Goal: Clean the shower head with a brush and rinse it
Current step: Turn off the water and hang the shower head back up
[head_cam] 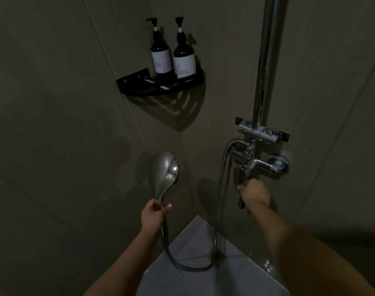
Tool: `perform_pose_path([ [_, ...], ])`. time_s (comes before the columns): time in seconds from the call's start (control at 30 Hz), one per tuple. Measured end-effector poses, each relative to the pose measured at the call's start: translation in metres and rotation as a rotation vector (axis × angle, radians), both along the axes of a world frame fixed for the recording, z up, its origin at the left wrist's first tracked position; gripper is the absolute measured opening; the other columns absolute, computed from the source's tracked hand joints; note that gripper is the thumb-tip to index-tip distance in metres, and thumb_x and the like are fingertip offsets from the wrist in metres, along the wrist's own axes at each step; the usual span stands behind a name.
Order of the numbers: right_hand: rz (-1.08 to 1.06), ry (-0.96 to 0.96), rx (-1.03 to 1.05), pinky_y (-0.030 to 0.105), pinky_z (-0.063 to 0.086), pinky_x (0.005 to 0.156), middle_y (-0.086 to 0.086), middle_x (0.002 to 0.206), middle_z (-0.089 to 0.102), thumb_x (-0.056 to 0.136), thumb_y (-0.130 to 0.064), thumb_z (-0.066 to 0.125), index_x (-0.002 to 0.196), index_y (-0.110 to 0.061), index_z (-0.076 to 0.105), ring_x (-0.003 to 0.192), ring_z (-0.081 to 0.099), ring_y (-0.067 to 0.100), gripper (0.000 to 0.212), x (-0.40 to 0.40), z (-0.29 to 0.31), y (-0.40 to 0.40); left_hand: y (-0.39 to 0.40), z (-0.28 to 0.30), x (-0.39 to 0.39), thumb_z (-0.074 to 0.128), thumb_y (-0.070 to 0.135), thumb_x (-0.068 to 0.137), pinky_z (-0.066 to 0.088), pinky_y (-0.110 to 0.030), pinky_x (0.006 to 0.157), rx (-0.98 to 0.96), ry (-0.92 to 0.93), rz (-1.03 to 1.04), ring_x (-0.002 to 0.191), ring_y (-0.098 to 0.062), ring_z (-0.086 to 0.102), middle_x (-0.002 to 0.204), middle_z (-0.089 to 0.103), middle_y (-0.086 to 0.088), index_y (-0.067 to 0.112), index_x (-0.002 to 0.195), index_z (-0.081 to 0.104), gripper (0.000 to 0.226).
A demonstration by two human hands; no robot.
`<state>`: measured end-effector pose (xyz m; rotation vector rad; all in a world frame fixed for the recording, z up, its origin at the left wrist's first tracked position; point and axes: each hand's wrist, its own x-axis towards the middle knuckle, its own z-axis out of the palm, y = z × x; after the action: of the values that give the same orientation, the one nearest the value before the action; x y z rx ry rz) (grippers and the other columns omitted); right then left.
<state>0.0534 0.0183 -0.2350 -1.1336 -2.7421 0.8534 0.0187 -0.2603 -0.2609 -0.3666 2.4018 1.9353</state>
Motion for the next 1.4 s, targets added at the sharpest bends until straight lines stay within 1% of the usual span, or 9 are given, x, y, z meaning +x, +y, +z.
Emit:
perform_pose_path([
  [0.27,0.013,-0.125,0.053,0.03,0.042,0.07,0.014,0.103,0.067,0.091,-0.044,0.045,0.1,-0.008,0.065,0.096,0.063,0.029,0.042,0.002,-0.013,0.004,-0.001,-0.001,-0.001,0.075,-0.001,0.07,0.041,-0.034,0.071,-0.003,-0.005,-0.007,0.073,-0.019,0.047,0.072,0.052,-0.013,0.009,0.065,0.048,0.029],
  [0.47,0.188,-0.366,-0.236,0.044,0.047,0.097,0.02,0.127,0.057,0.09,-0.043,0.05,0.123,-0.002,0.053,0.115,0.057,0.032,0.053,0.001,-0.02,-0.013,-0.002,0.018,-0.003,0.074,-0.003,0.071,0.045,-0.037,0.074,-0.019,0.022,-0.07,0.075,-0.02,0.048,0.076,0.053,-0.015,0.005,0.071,0.05,0.025],
  [0.63,0.306,-0.347,-0.353,0.024,0.048,0.053,0.012,0.065,0.059,0.093,-0.031,0.05,0.069,-0.008,0.053,0.054,0.059,0.024,0.033,-0.002,-0.011,-0.025,-0.01,0.032,-0.002,0.073,-0.007,0.069,0.04,-0.029,0.061,-0.092,0.051,-0.09,0.064,-0.017,0.041,0.064,0.044,-0.008,0.01,0.061,0.045,0.034],
  [0.8,0.527,-0.393,-0.399,0.02,0.039,0.043,0.003,0.062,0.054,0.093,-0.025,0.05,0.068,-0.012,0.049,0.037,0.053,0.009,0.029,-0.001,0.022,-0.035,-0.003,0.039,0.002,0.063,-0.011,0.071,0.036,-0.019,0.053,-0.152,0.081,-0.096,0.058,-0.013,0.038,0.057,0.044,-0.001,0.014,0.057,0.043,0.035],
  [0.9,0.566,-0.203,-0.568,0.019,0.038,0.041,0.002,0.065,0.052,0.089,-0.021,0.059,0.087,-0.011,0.055,0.047,0.052,0.008,0.01,-0.002,0.043,-0.048,0.014,0.058,0.002,0.059,-0.01,0.074,0.041,-0.021,0.062,-0.114,0.088,-0.153,0.068,-0.016,0.047,0.068,0.053,-0.009,0.003,0.069,0.054,0.015],
  [1.07,0.464,0.345,-0.994,0.025,0.049,0.069,0.002,0.098,0.061,0.084,-0.006,0.062,0.119,-0.016,0.046,0.087,0.06,0.011,0.04,-0.011,0.097,-0.062,0.061,0.112,0.002,0.064,-0.011,0.077,0.047,-0.007,0.062,0.072,0.137,-0.428,0.067,-0.003,0.058,0.074,0.063,0.001,0.011,0.077,0.063,0.022],
  [1.17,0.46,0.526,-1.161,0.031,0.053,0.07,0.01,0.098,0.065,0.085,0.002,0.055,0.117,-0.006,0.053,0.084,0.064,0.019,0.033,-0.011,0.12,-0.054,0.089,0.141,0.002,0.062,-0.014,0.077,0.048,-0.014,0.076,0.107,0.101,-0.621,0.077,-0.011,0.057,0.079,0.063,-0.001,0.009,0.083,0.063,0.023],
  [1.27,0.385,0.625,-1.355,0.029,0.054,0.066,0.008,0.086,0.071,0.084,-0.001,0.052,0.103,-0.006,0.058,0.075,0.067,0.019,0.02,-0.002,0.126,-0.035,0.116,0.159,0.003,0.052,-0.021,0.078,0.042,-0.041,0.101,0.177,0.018,-0.751,0.093,-0.026,0.055,0.089,0.061,-0.01,-0.004,0.103,0.06,0.031],
  [1.4,0.252,0.787,-1.486,0.033,0.058,0.073,0.013,0.088,0.073,0.073,-0.007,0.058,0.106,-0.002,0.057,0.081,0.07,0.023,0.034,0.011,0.126,-0.004,0.151,0.167,-0.002,0.044,-0.016,0.085,0.045,-0.032,0.095,0.176,-0.099,-1.005,0.102,-0.023,0.055,0.095,0.061,-0.008,-0.009,0.124,0.05,0.04],
])
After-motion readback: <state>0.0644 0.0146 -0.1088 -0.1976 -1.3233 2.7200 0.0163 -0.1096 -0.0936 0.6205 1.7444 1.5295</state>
